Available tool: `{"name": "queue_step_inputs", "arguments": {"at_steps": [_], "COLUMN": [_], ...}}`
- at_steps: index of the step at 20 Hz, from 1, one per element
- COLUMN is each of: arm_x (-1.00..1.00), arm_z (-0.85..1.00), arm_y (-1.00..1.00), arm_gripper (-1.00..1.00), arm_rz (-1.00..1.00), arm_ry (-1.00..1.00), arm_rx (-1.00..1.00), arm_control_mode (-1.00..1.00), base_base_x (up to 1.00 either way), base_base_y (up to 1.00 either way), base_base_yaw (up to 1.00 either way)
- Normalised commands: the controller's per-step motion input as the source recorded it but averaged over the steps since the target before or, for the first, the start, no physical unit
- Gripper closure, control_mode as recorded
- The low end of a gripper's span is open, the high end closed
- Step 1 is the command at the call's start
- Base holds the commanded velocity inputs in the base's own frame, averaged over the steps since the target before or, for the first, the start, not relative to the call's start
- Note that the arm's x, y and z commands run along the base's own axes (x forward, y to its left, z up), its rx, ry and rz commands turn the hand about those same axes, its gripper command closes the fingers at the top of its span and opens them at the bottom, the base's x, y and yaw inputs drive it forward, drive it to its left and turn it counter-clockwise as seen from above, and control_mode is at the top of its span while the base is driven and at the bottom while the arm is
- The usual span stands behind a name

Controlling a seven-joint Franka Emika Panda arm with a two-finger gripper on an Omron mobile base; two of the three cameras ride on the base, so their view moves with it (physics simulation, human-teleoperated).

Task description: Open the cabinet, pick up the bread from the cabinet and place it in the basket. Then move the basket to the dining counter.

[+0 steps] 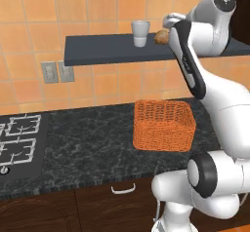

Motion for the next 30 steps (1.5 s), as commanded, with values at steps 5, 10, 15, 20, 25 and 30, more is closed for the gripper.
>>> {"name": "queue_step_inputs", "arguments": {"at_steps": [5, 10, 15, 20, 25, 30], "arm_x": [0.75, 0.85, 0.61, 0.57, 0.54, 0.29], "arm_z": [-0.40, -0.08, -0.02, -0.19, -0.20, -0.05], "arm_y": [-0.07, -0.01, -0.01, -0.04, -0.20, -0.08], "arm_gripper": [-1.00, -1.00, -1.00, -1.00, -1.00, -1.00], "arm_rz": [0.00, 0.00, 0.00, 0.00, 0.02, 0.04], "arm_ry": [0.16, 0.08, 0.11, 0.02, 0.00, 0.00], "arm_rx": [0.10, 0.07, 0.01, 0.00, 0.00, 0.00], "arm_control_mode": [-1.00, -1.00, -1.00, -1.00, -1.00, -1.00], "base_base_x": [0.00, 0.00, 0.00, 0.00, 0.00, 0.00], "base_base_y": [0.00, 0.00, 0.00, 0.00, 0.00, 0.00], "base_base_yaw": [0.00, 0.00, 0.00, 0.00, 0.00, 0.00]}}
